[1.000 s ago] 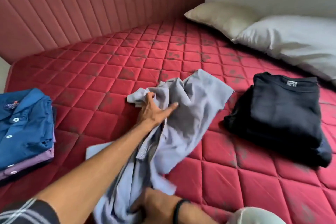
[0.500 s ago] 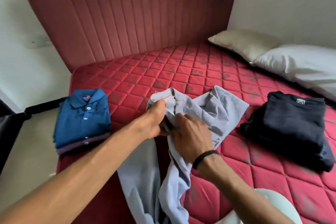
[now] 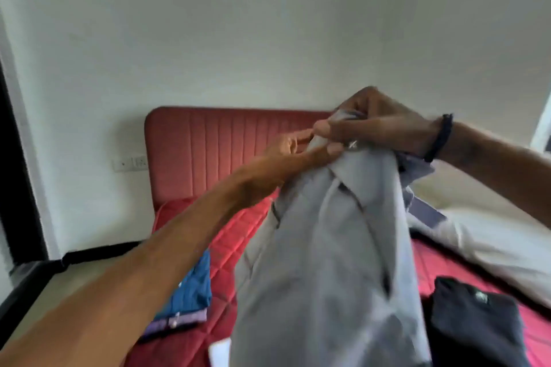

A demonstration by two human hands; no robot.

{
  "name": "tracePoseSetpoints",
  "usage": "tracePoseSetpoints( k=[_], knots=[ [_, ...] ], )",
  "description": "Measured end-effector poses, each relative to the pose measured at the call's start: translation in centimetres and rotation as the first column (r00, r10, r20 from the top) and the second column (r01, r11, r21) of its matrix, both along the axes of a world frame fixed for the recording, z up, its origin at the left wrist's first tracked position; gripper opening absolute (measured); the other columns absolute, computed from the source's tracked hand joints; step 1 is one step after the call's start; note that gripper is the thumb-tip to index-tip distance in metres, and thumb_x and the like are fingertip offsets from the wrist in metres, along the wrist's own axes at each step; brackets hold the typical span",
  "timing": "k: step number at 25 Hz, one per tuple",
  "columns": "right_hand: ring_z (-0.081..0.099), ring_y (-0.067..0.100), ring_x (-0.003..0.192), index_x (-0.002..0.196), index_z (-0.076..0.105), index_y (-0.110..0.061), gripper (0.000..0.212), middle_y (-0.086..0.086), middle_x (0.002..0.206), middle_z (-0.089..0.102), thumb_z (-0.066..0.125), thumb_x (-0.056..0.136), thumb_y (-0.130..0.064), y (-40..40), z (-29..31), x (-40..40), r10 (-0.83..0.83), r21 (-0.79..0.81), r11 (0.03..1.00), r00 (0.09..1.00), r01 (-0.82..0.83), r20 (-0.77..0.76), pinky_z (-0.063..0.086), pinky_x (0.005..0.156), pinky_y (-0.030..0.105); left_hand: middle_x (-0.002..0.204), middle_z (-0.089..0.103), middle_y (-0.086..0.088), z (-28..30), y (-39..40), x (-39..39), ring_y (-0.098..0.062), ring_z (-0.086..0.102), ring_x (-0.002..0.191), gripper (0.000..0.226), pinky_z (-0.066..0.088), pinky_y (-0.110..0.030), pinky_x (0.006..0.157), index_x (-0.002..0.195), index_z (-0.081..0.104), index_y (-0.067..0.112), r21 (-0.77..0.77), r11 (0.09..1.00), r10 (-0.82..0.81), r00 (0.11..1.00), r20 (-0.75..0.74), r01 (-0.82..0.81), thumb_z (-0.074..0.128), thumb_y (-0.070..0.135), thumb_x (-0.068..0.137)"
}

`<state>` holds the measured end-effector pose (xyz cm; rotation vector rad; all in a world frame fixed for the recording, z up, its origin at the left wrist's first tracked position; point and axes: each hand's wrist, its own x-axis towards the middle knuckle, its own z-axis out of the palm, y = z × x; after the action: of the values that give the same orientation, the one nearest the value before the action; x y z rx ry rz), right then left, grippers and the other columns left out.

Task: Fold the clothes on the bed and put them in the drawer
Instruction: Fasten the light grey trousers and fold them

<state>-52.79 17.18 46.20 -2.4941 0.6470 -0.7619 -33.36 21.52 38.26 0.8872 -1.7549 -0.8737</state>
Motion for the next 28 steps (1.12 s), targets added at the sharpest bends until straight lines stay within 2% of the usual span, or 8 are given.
tracePoseSetpoints(
  k=[2, 6, 8, 11, 16, 19, 23, 28],
  knots=[
    [0.045, 0.012, 0.063, 0.063, 0.056, -0.009, 0.053, 0.000, 0.064, 0.049, 0.070, 0.088, -0.054, 0.5, 6.6, -2.4, -0.095, -0.140, 0.985, 0.994, 0.101, 0.051, 0.039, 0.060, 0.030, 0.108, 0.077, -0.010, 2.8, -0.5, 0.3, -0.018, 0.073, 0.091, 0.027, 0.059, -0.030, 0.085, 0.102, 0.078, 0.012, 0.150, 0.985, -0.090, 0.996, 0.001, 0.089, 0.076, 0.035, 0.089],
    [0.045, 0.023, 0.080, 0.088, 0.055, 0.013, 0.080, 0.011, 0.083, 0.052, 0.078, 0.077, -0.064, -1.2, 14.2, -9.7, -0.162, -0.076, 0.977, 0.919, 0.201, 0.359, 0.038, 0.073, 0.039, 0.116, 0.073, -0.017, 4.4, -1.1, 2.6, -0.022, 0.073, 0.098, 0.057, 0.059, -0.035, 0.094, 0.112, 0.075, 0.003, 0.340, 0.914, -0.249, 0.967, 0.044, 0.220, 0.090, 0.043, 0.074],
    [0.048, 0.026, 0.086, 0.093, 0.065, 0.005, 0.072, 0.014, 0.089, 0.055, 0.084, 0.070, -0.060, -2.9, 15.2, -13.1, -0.248, 0.022, 0.967, 0.922, 0.253, 0.296, 0.042, 0.079, 0.044, 0.124, 0.071, -0.018, 7.3, -1.8, 3.6, -0.029, 0.068, 0.111, 0.058, 0.052, -0.040, 0.104, 0.116, 0.074, 0.002, 0.210, 0.970, -0.134, 0.990, 0.042, 0.122, 0.086, 0.045, 0.079],
    [0.056, 0.028, 0.093, 0.101, 0.079, -0.017, 0.014, 0.017, 0.099, 0.064, 0.069, 0.093, -0.012, -4.3, 15.1, -14.8, -0.311, 0.156, 0.945, 0.935, 0.286, 0.171, 0.049, 0.083, 0.041, 0.118, 0.072, -0.022, 15.0, -2.4, 4.4, -0.031, 0.067, 0.104, 0.063, 0.055, -0.036, 0.094, 0.110, 0.074, -0.004, -0.050, 0.996, 0.070, 0.996, -0.060, -0.073, 0.080, 0.051, 0.081],
    [0.068, 0.019, 0.112, 0.144, 0.048, -0.038, 0.066, -0.003, 0.124, 0.072, 0.080, 0.086, -0.034, -2.2, 14.1, -7.7, -0.109, 0.275, 0.957, 0.993, 0.094, 0.040, 0.055, 0.086, 0.038, 0.080, 0.041, -0.006, 25.2, -3.0, -0.7, -0.021, 0.036, 0.076, 0.053, 0.029, -0.038, 0.070, 0.077, 0.052, 0.006, -0.413, 0.910, 0.079, 0.964, 0.254, 0.035, 0.069, 0.053, 0.093],
    [0.074, 0.029, 0.098, 0.112, 0.072, -0.018, 0.038, 0.009, 0.106, 0.077, 0.083, 0.084, -0.042, -1.9, 15.4, -5.3, -0.154, 0.005, 0.988, 0.987, 0.154, 0.055, 0.060, 0.085, 0.046, 0.077, 0.041, -0.007, 27.5, -3.3, -0.8, -0.022, 0.037, 0.073, 0.071, 0.029, -0.039, 0.069, 0.074, 0.044, -0.005, -0.448, 0.893, 0.083, 0.956, 0.280, 0.053, 0.072, 0.059, 0.088],
    [0.050, 0.021, 0.060, 0.066, 0.062, -0.006, 0.070, 0.008, 0.065, 0.056, 0.084, 0.063, -0.072, -0.9, 20.6, -10.3, -0.314, -0.202, 0.904, 0.905, 0.378, 0.287, 0.039, 0.058, 0.038, 0.080, 0.069, -0.010, 25.8, -3.6, 6.3, -0.023, 0.061, 0.072, 0.068, 0.047, -0.034, 0.067, 0.082, 0.069, -0.004, -0.225, 0.970, 0.188, 0.862, 0.471, -0.089, 0.086, 0.061, 0.073],
    [0.050, 0.015, 0.060, 0.069, 0.058, -0.002, 0.081, 0.004, 0.064, 0.056, 0.080, 0.061, -0.079, -2.0, 20.4, -15.3, -0.481, -0.317, 0.855, 0.857, 0.411, -0.184, 0.035, 0.061, 0.035, 0.073, 0.048, -0.008, 24.7, -2.4, 12.1, -0.020, 0.045, 0.070, 0.076, 0.036, -0.032, 0.063, 0.073, 0.052, -0.006, -0.252, 0.953, 0.270, 0.845, 0.461, -0.167, 0.081, 0.065, 0.072]
  ],
)
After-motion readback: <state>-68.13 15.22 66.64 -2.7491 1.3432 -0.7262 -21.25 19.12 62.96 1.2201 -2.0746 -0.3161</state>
